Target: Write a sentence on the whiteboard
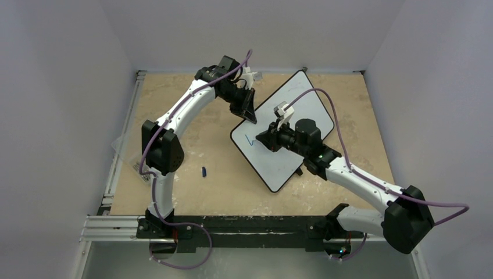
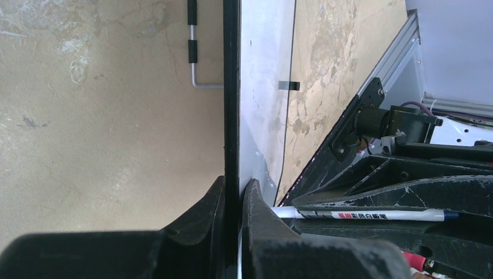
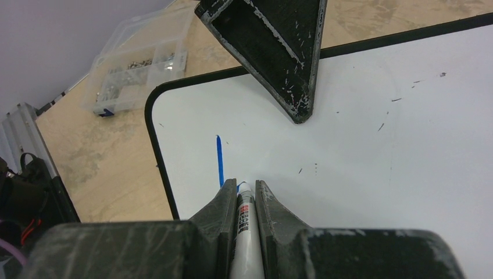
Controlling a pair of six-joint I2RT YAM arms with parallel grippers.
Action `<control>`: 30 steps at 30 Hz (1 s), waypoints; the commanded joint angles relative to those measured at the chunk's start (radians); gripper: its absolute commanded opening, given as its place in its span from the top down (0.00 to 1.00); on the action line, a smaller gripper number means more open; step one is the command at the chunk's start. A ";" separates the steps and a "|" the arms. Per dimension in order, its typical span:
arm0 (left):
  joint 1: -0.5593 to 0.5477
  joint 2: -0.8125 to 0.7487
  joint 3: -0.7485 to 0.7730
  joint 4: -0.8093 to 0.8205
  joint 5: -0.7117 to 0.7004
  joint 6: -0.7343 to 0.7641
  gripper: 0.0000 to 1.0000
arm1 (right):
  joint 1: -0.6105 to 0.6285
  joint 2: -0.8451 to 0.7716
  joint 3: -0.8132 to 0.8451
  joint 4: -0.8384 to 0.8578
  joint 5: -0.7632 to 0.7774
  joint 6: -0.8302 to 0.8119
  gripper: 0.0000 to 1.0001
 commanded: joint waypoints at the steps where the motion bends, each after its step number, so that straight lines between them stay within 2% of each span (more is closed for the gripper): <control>1: -0.025 0.004 -0.018 0.011 -0.200 0.064 1.00 | -0.005 -0.004 0.040 -0.070 0.042 -0.029 1.00; 7: -0.026 0.000 -0.018 0.010 -0.202 0.066 1.00 | -0.005 -0.082 0.056 -0.054 0.015 0.021 1.00; 30: -0.026 -0.002 -0.022 0.007 -0.199 0.061 1.00 | -0.008 0.026 0.121 -0.026 0.051 0.026 1.00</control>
